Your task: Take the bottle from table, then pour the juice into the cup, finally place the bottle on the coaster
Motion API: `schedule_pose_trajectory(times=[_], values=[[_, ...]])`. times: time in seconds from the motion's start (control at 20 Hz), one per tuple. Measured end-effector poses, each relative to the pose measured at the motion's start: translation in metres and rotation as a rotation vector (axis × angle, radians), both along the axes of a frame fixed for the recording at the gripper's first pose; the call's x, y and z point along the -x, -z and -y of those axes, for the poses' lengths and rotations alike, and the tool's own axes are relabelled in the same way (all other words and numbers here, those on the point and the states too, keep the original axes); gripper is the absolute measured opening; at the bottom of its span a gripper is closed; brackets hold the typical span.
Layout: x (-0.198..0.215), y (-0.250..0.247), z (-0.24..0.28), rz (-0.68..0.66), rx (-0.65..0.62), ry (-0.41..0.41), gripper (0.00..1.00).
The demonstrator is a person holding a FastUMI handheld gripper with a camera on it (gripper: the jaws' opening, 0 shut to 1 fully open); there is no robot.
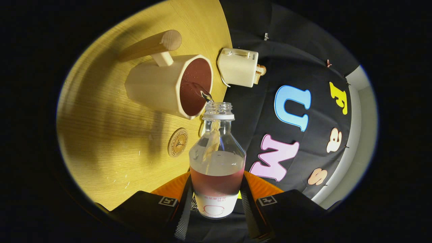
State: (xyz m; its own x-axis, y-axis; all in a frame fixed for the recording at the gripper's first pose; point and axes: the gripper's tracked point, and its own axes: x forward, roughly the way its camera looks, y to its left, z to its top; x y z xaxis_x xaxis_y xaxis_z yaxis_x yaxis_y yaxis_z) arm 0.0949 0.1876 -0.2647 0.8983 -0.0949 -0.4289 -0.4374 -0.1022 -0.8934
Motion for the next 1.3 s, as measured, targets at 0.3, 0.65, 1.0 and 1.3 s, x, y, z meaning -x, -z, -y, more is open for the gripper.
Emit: schedule_pose_trajectory(times=[0.3,0.65,1.0,1.3], values=[[-0.006,-0.005,0.0,0.017,0.038,-0.03,0.7],[-0.01,-0.008,0.0,0.025,0.067,-0.053,0.71],[-0.014,-0.012,-0.002,0.04,0.107,-0.102,0.7],[-0.021,-0.017,-0.006,0.053,0.127,-0.126,0.71]])
